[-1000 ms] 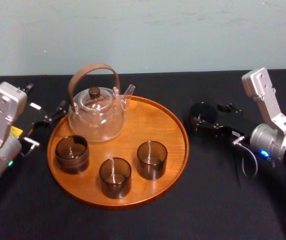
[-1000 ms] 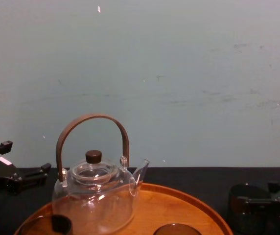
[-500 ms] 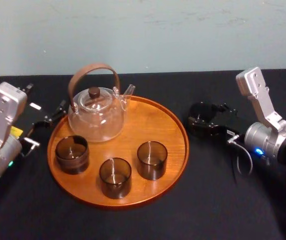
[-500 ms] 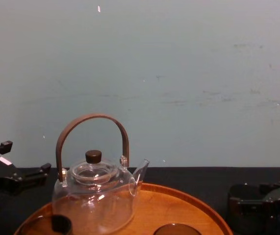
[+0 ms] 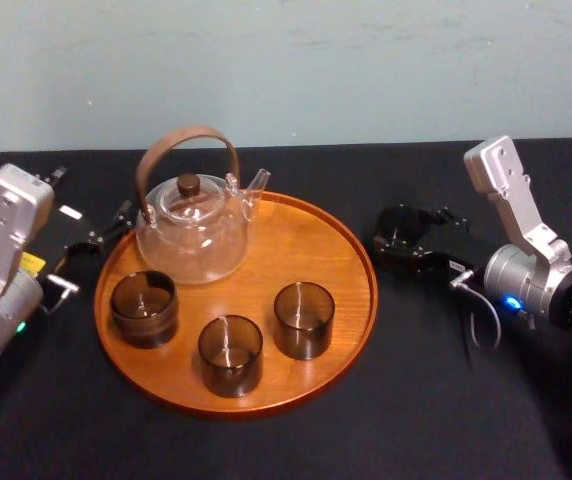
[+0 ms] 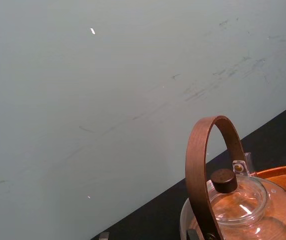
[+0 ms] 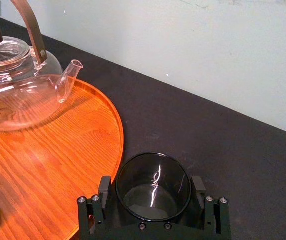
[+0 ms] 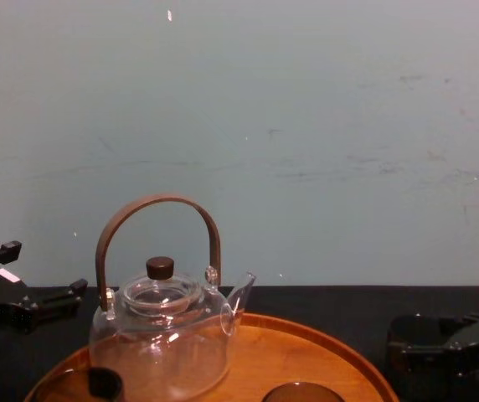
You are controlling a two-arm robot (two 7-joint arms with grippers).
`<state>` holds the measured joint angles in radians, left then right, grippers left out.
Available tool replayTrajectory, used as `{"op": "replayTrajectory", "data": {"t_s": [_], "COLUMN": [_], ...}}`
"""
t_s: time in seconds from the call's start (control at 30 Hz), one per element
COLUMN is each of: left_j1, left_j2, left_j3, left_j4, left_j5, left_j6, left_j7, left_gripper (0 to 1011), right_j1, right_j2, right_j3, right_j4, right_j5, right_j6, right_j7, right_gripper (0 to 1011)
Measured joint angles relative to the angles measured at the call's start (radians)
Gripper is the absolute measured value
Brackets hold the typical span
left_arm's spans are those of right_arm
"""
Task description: Pick up the glass from the table and place it on the tray.
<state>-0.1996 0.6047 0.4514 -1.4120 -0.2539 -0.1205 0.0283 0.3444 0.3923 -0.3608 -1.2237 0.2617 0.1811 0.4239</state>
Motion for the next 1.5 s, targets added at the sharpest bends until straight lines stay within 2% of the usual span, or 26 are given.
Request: {"op": "replayTrajectory", "data": {"t_s": [0.3,0.5,1.5], "left_j1": [0.0,0.0,0.0], "left_j2": [0.0,0.0,0.0], "left_j3": [0.0,0.0,0.0], "left_j4": [0.0,0.0,0.0], "left_j5": [0.0,0.0,0.0], "left_j6": [0.0,0.0,0.0], "left_j7": [0.0,0.0,0.0], "left_gripper": [1002,1001,1001], "right_j1": [-0.001,-0.002,-0.002], "right_j2": [0.001,0.001,0.001], "right_j3": [0.002,0.002,0.003], "right_j4": [-0.002,-0.003,-0.004], "right_j5": [0.002,0.003,0.004], "right_j6": [0.001,0.001,0.002], "right_j7": [-0.001,-0.001,-0.001], "right_gripper": [1002,902,900]}}
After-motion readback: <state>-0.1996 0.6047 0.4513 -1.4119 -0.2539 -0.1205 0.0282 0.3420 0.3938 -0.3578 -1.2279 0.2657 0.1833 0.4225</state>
